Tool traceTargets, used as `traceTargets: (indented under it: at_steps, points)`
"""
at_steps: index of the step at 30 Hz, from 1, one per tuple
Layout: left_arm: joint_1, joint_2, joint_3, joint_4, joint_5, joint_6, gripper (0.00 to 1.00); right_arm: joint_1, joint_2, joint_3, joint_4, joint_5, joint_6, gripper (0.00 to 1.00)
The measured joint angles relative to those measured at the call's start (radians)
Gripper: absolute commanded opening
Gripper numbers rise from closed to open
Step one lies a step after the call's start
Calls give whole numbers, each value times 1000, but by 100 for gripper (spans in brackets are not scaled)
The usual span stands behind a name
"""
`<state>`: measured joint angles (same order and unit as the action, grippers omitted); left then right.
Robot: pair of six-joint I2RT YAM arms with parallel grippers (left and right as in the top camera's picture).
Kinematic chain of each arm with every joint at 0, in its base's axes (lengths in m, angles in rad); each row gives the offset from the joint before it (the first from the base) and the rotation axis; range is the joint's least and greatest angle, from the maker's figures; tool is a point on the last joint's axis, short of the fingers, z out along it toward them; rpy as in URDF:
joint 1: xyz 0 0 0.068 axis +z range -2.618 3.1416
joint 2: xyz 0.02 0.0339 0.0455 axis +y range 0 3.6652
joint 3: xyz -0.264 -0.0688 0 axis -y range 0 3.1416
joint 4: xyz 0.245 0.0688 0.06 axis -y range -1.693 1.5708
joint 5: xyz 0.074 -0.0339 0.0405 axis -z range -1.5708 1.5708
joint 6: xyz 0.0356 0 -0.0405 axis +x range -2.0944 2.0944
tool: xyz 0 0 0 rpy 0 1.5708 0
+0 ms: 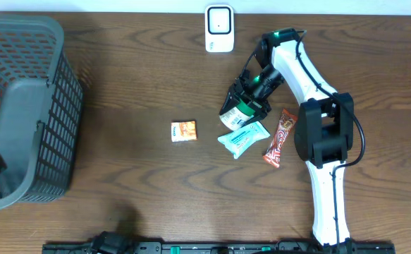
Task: Scan the item barcode
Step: 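Carry the jar to the white scanner and hold its label facing it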
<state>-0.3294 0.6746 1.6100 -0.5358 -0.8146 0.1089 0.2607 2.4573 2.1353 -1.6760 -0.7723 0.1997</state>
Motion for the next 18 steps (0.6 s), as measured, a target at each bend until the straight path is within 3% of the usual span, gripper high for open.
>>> traceTargets:
  at_steps: [7,11,18]
  points:
    - [0,-36,0,0,0,-8,98,-2,5,113,62,101,0,39]
    - [0,-35,0,-3,0,-8,98,5,5,251,125,251,12,43]
    - [0,-35,0,-12,0,-8,98,53,5,350,387,555,38,42]
